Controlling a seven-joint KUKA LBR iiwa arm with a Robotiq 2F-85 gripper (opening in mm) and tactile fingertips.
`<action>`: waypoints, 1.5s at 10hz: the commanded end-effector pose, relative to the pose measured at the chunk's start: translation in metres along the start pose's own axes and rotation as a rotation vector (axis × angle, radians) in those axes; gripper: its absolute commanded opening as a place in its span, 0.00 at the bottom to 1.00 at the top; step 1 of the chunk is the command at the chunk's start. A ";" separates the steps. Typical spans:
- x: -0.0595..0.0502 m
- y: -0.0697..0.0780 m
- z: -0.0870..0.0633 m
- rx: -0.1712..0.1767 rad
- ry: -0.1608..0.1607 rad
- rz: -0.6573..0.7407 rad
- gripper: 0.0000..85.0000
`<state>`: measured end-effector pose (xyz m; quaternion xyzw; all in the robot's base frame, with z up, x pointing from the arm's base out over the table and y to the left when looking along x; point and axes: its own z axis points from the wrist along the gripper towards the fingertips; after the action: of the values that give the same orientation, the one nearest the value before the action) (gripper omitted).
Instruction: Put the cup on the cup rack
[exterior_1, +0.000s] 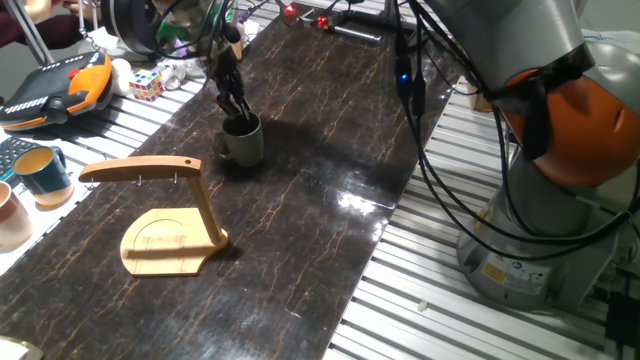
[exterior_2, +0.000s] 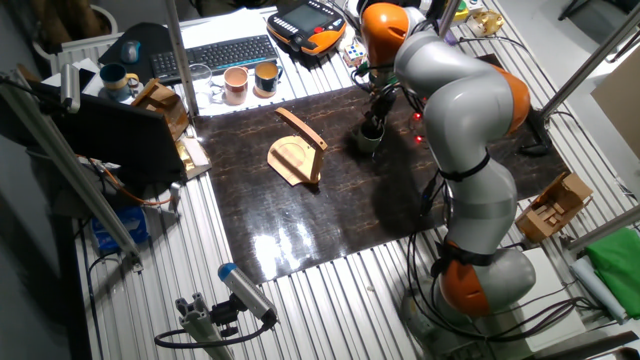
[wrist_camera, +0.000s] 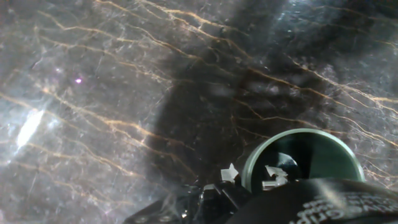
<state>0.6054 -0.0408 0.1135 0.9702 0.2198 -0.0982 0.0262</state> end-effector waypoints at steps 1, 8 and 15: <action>0.000 0.000 0.000 0.010 0.006 0.013 0.35; -0.001 -0.001 0.002 0.014 0.014 0.076 0.33; -0.001 0.000 0.002 0.002 0.014 0.103 0.29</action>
<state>0.6041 -0.0411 0.1118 0.9807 0.1703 -0.0915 0.0282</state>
